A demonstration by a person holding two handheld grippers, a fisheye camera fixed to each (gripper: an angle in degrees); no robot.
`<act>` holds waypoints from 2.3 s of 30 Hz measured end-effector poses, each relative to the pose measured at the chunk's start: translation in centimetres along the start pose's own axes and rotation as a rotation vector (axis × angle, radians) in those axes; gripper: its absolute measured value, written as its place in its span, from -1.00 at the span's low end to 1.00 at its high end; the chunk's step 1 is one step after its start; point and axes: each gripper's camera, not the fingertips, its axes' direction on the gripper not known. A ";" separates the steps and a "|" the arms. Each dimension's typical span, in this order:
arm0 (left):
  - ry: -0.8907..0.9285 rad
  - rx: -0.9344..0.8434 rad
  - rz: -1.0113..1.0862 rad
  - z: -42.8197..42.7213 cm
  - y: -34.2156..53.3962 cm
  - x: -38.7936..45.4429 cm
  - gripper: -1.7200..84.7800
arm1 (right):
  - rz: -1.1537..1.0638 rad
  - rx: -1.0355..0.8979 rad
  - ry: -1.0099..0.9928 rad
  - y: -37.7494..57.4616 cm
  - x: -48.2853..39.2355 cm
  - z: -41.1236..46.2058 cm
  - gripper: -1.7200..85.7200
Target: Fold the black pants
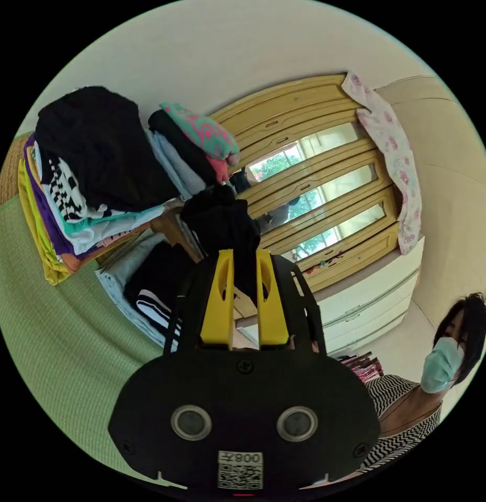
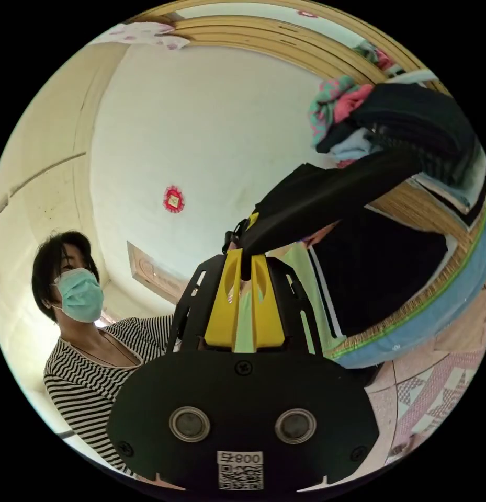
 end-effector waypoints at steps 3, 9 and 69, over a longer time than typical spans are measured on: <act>-0.126 -0.164 -0.125 4.7 -1.9 -4.0 -0.79 | 0.193 -0.054 0.136 3.9 7.6 1.3 -0.92; -0.119 -0.184 -0.164 5.7 -5.4 -4.0 -0.78 | 0.308 -0.135 0.128 8.0 14.1 3.6 -0.91; -0.417 -0.362 0.173 -3.3 13.9 23.0 -0.96 | -0.150 -0.146 0.764 18.8 0.1 -2.4 -0.96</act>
